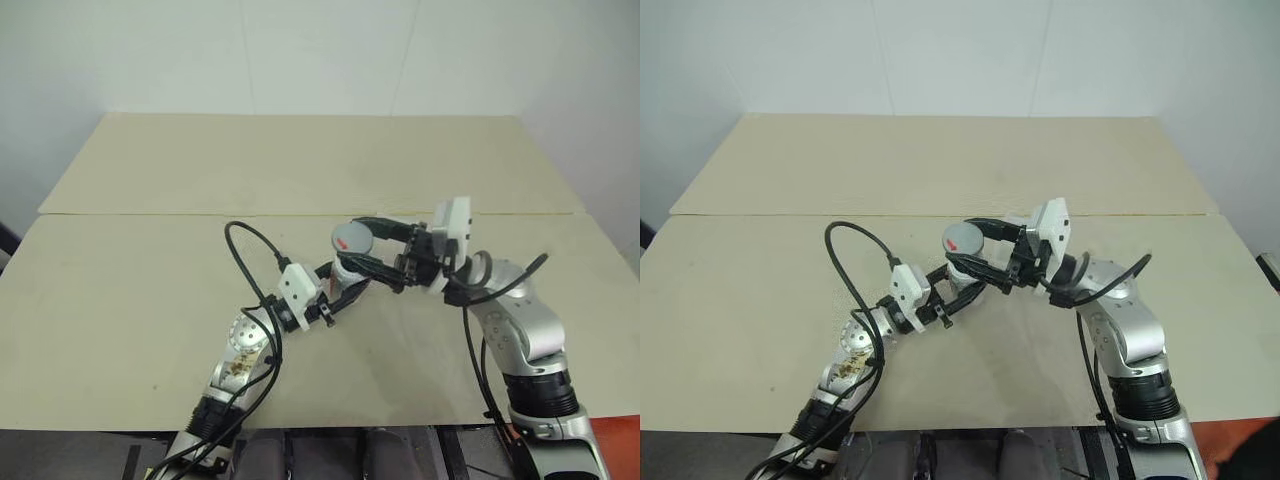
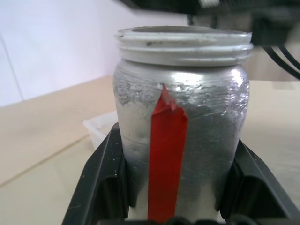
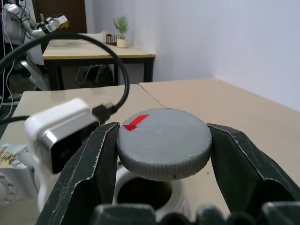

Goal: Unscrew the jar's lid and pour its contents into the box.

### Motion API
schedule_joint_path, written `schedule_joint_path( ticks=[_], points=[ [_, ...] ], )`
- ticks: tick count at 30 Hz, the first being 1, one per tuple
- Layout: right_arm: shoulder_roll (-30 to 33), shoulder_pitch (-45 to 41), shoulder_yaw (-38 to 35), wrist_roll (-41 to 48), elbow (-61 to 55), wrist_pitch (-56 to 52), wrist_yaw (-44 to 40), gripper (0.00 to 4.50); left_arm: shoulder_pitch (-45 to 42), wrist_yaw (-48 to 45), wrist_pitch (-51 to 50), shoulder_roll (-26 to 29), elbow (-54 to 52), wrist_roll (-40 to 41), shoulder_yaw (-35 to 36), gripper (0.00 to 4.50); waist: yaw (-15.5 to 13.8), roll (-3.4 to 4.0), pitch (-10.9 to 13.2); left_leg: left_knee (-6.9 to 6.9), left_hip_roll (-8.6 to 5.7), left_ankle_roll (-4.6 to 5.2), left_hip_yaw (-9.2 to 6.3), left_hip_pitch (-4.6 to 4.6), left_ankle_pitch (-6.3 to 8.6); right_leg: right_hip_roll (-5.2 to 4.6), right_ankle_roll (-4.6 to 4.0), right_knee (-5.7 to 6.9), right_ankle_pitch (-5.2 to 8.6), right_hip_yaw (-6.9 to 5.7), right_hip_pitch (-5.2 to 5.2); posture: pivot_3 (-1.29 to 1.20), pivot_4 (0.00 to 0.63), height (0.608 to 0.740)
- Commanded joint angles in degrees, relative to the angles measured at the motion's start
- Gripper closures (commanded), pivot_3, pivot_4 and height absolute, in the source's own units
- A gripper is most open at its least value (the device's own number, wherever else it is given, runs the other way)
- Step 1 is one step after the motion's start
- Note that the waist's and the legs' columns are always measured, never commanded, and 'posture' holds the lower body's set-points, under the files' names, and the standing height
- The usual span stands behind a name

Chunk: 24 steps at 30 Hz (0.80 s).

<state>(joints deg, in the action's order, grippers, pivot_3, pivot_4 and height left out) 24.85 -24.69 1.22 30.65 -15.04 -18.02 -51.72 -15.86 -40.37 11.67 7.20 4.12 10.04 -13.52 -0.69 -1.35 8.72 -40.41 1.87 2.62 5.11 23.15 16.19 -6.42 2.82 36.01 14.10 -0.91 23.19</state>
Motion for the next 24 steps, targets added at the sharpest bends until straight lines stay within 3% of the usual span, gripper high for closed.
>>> schedule_joint_path(
  ticks=[1,8,15,19,24],
  points=[
    [-0.11,-1.73,-2.64,1.63,-0.83,0.27,1.38,1.49,-0.01,-0.12,1.07,-0.44,-1.22,0.52,-0.25,2.57,0.00,0.00,0.00,0.00,0.00,0.00,0.01,0.00,0.00,0.00,0.00,0.00,0.00,0.00,0.00,0.00,0.150,0.740],
    [6.15,3.38,-11.54,0.59,-2.58,-0.82,5.35,1.49,-0.43,1.38,1.06,0.02,-1.56,0.24,1.28,2.57,-0.63,0.00,0.00,0.00,-0.02,0.02,-0.02,0.04,0.01,-0.03,0.00,0.01,0.00,-0.04,-0.04,0.00,0.150,0.740],
    [17.26,21.98,-23.04,0.58,-8.77,-14.70,12.07,1.49,-4.96,3.51,1.32,0.94,1.85,-0.46,4.75,2.57,-1.14,0.01,-0.01,-0.02,-0.02,0.08,0.05,0.05,0.04,-0.05,0.02,-0.08,-0.01,0.00,-0.05,0.00,0.150,0.740],
    [19.31,28.20,-21.46,-3.42,-9.17,-19.18,15.52,1.49,-6.72,3.20,1.92,1.29,3.94,-0.36,5.50,2.57,-0.43,0.07,-0.05,0.00,-0.02,0.09,0.02,-0.08,0.05,-0.03,0.01,-0.09,-0.01,0.07,-0.08,0.00,0.150,0.740],
    [17.01,26.95,-15.82,-8.62,-3.71,-22.09,21.01,1.49,-8.49,3.51,3.87,1.29,6.69,-1.14,5.57,2.57,0.16,0.09,-0.06,0.01,-0.03,0.08,0.01,-0.12,0.05,-0.01,0.00,-0.06,-0.02,0.12,-0.09,0.00,0.150,0.740]
  ],
)
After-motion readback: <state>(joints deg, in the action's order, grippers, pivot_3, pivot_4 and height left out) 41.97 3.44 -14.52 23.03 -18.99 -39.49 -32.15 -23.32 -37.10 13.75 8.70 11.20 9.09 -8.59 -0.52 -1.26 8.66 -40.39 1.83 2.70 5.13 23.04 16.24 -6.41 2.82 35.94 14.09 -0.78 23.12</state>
